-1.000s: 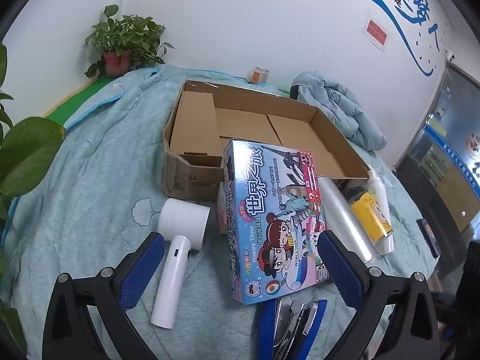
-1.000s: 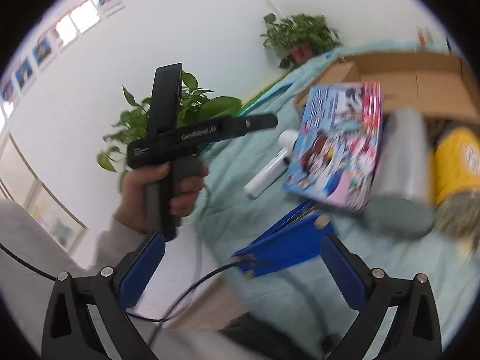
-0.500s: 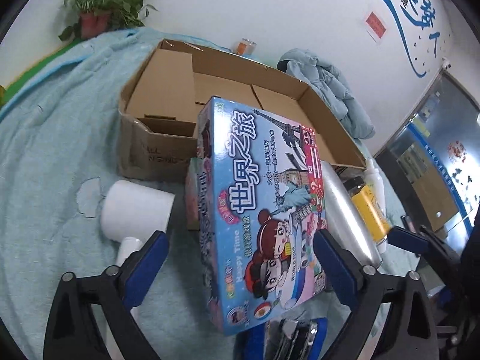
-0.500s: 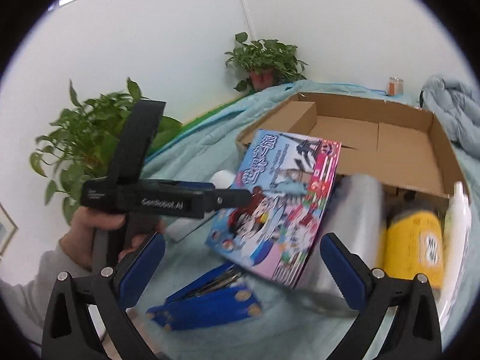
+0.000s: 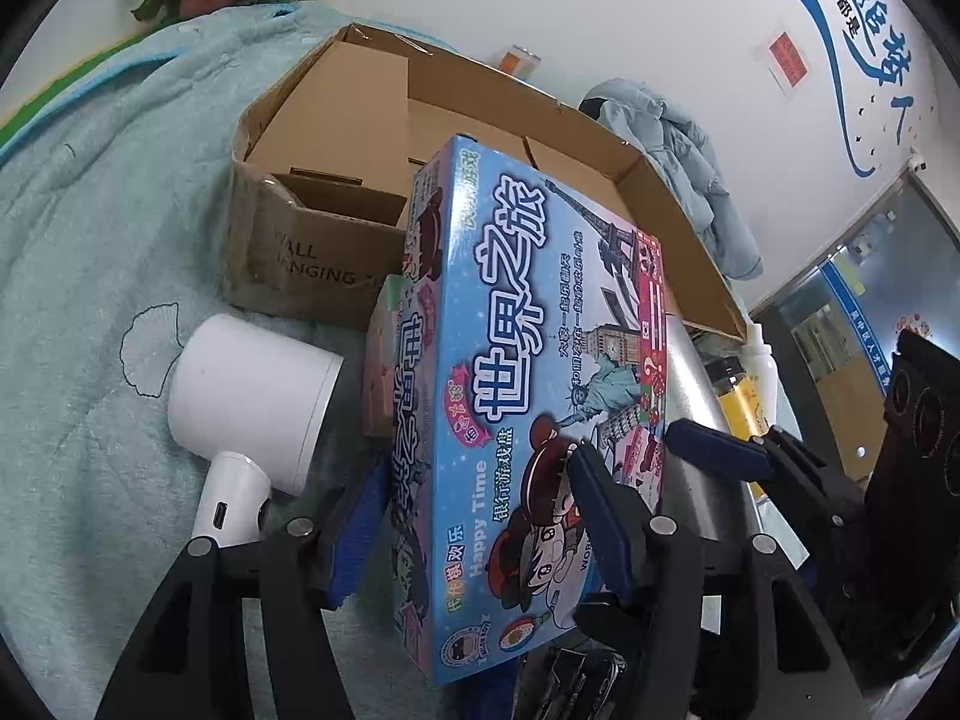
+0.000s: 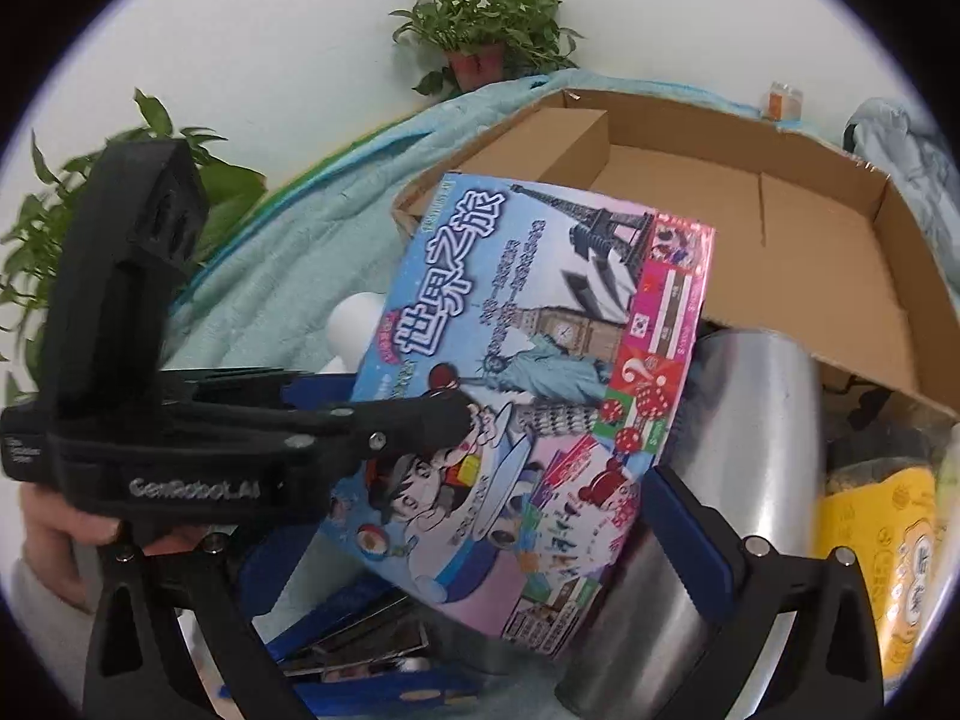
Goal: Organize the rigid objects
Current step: 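Grasp the game box with the left gripper and lift it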
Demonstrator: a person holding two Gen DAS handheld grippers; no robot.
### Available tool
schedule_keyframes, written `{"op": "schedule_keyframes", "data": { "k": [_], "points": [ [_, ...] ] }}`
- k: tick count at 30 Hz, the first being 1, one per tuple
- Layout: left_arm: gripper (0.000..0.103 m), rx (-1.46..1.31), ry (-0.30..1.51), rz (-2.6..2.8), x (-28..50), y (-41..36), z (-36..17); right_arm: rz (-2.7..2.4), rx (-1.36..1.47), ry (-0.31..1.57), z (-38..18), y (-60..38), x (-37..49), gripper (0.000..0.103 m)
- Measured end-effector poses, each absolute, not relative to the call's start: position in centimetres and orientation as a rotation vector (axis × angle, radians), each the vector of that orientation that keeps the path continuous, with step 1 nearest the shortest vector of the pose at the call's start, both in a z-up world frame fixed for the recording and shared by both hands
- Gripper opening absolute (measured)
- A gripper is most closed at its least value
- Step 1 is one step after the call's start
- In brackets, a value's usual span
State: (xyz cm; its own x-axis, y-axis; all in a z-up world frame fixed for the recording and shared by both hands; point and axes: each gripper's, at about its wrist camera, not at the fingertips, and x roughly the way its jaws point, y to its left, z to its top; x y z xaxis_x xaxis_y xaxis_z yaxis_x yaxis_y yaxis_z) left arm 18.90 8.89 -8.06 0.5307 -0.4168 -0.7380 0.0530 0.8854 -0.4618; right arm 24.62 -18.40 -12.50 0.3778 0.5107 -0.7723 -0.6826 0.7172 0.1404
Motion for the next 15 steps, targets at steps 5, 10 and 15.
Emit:
{"op": "schedule_keyframes", "data": {
  "k": [5,10,15],
  "points": [
    [0.06,-0.402,0.967,-0.283,18.9,8.2,-8.1,0.696,-0.265,0.858,-12.9,-17.4,24.1,0.103],
    [0.059,-0.383,0.962,-0.273,18.5,7.4,-7.9,0.637,-0.328,0.811,-13.2,-16.2,24.0,0.103],
    [0.056,-0.337,0.948,-0.273,17.6,7.0,-7.7,0.733,-0.318,0.798,-13.3,-14.6,22.9,0.101]
  ]
}}
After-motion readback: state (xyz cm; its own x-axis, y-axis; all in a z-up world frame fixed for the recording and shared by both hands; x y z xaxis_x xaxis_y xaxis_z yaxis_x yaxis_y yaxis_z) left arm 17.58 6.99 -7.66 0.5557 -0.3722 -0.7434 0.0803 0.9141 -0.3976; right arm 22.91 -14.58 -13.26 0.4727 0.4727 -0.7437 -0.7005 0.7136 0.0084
